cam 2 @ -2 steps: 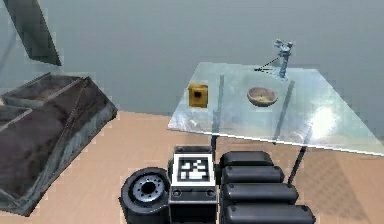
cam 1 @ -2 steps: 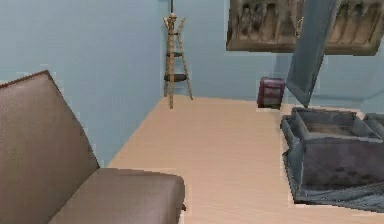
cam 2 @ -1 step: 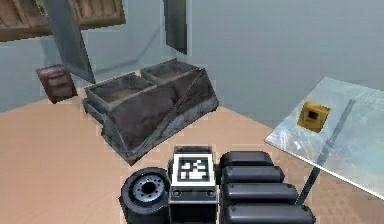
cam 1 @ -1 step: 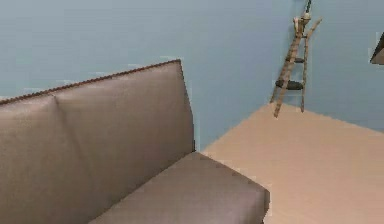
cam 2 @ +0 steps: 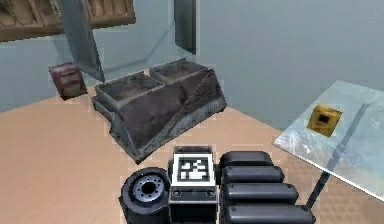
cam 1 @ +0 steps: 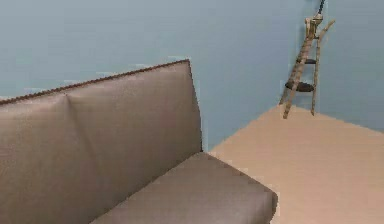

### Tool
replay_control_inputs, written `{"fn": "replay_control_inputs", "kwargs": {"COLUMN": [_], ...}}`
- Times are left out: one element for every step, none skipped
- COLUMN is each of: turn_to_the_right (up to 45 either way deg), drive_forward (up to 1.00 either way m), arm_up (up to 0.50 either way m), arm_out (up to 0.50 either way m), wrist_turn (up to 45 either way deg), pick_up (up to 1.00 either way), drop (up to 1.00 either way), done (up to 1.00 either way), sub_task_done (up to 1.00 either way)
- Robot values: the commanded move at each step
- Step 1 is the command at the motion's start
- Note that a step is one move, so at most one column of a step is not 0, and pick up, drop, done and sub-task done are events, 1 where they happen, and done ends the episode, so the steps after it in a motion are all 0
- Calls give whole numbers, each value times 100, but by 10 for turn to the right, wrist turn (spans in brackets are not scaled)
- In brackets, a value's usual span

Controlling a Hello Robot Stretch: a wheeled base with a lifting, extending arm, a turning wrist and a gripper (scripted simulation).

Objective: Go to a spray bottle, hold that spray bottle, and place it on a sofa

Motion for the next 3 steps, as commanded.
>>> {"fn": "replay_control_inputs", "kwargs": {"turn_to_the_right": [450, 360, -450], "drive_forward": [0, 0, 0], "arm_up": [0, 0, 0], "arm_out": [0, 0, 0], "wrist_turn": [0, 0, 0], "pick_up": [0, 0, 0], "drop": [0, 0, 0], "done": [0, 0, 0], "sub_task_done": [0, 0, 0]}}
